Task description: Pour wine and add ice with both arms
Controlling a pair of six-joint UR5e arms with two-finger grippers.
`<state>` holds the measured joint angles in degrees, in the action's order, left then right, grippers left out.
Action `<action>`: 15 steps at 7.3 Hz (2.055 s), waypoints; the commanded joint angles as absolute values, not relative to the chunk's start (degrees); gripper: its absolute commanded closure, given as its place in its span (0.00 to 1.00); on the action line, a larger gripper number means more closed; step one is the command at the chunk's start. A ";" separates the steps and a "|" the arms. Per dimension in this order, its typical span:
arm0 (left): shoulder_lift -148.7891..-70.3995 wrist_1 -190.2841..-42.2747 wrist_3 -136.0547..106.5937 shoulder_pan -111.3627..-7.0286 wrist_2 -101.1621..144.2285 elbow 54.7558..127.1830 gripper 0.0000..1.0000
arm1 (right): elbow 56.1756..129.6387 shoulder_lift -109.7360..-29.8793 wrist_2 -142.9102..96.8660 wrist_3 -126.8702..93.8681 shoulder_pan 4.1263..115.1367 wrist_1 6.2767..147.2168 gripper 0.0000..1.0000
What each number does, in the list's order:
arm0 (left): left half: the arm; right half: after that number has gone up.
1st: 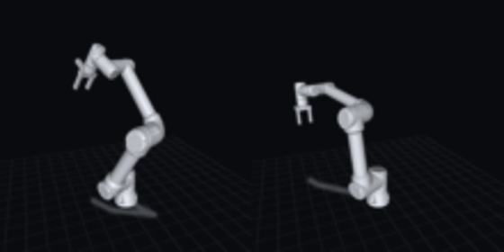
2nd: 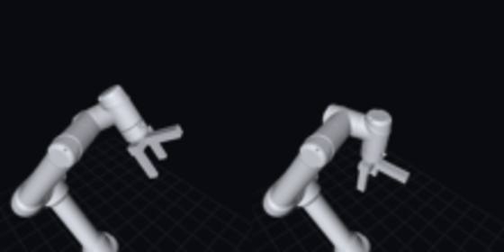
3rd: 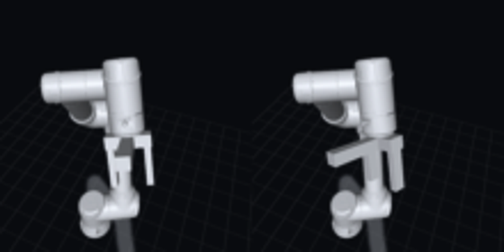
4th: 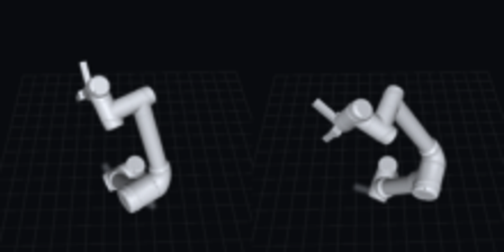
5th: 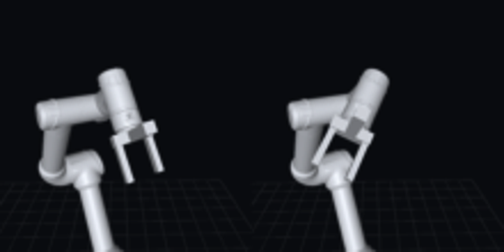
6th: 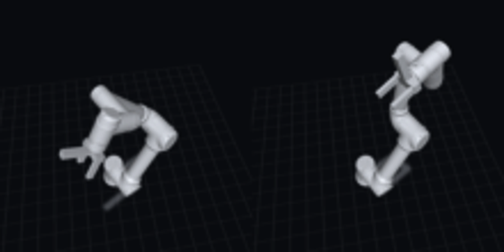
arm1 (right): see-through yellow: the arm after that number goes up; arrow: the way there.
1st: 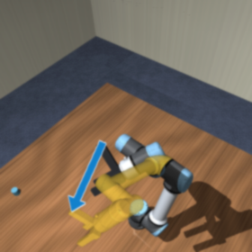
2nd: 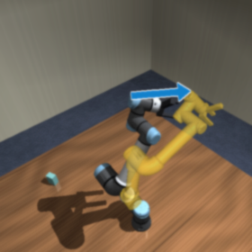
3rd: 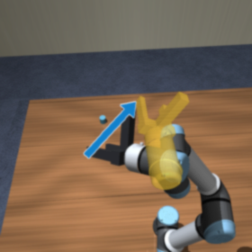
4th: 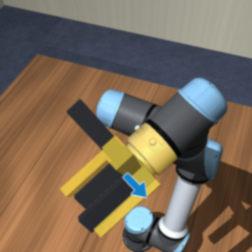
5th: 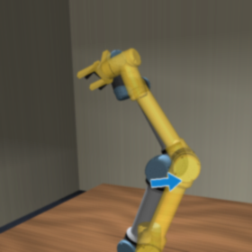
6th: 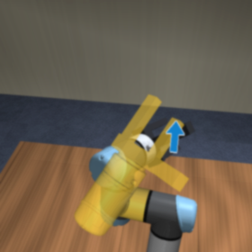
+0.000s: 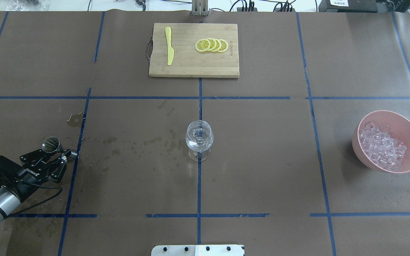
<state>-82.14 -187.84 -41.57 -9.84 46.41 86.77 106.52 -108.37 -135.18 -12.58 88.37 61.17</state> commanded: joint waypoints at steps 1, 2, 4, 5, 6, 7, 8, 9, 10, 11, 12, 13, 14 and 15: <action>-82.09 -188.17 -41.75 -9.93 46.32 87.01 0.07 | 106.52 -108.28 -135.18 -12.74 88.33 61.17 0.00; -82.18 -188.96 -41.84 -10.02 44.40 87.36 0.00 | 106.52 -108.28 -135.18 -12.83 88.33 61.17 0.00; -82.00 -191.68 -41.49 -10.11 40.10 87.45 0.00 | 106.52 -108.11 -135.18 -12.92 88.33 61.17 0.00; -82.09 -193.17 -41.22 -10.11 37.38 87.89 0.00 | 106.52 -108.11 -135.18 -12.92 88.33 61.17 0.00; -82.18 -194.58 -38.78 -10.11 35.61 89.02 0.00 | 106.52 -108.02 -135.18 -12.92 88.33 61.17 0.00; -82.26 -197.37 -35.89 -10.11 34.20 89.73 0.00 | 106.52 -108.02 -135.18 -13.01 88.33 61.17 0.00; -82.27 -200.19 -32.99 -10.11 34.02 90.43 0.00 | 106.61 -107.93 -135.18 -13.01 88.33 61.17 0.00; -81.92 -201.52 -31.83 -10.11 34.27 91.57 0.00 | 106.61 -107.84 -135.18 -13.01 88.33 61.17 0.00; -81.74 -201.62 -30.51 -10.54 34.63 92.97 0.00 | 106.52 -107.75 -135.18 -13.01 88.33 61.17 0.00; -81.83 -201.36 -28.76 -13.16 36.54 93.68 0.00 | 106.35 -107.75 -135.18 -12.92 88.33 61.17 0.00; -81.74 -201.01 -26.65 -18.06 42.22 93.69 0.00 | 106.26 -107.75 -135.18 -12.92 88.33 61.17 0.00; -81.74 -199.70 -25.24 -25.07 50.89 93.60 0.00 | 106.26 -107.75 -135.18 -13.01 88.33 61.17 0.00; -82.35 -194.47 -25.05 -33.66 60.81 93.69 0.00 | 106.26 -107.75 -135.18 -13.01 88.33 61.17 0.00; -83.40 -187.89 -24.96 -41.49 71.26 93.69 0.00 | 106.26 -107.75 -135.18 -12.92 88.33 61.17 0.00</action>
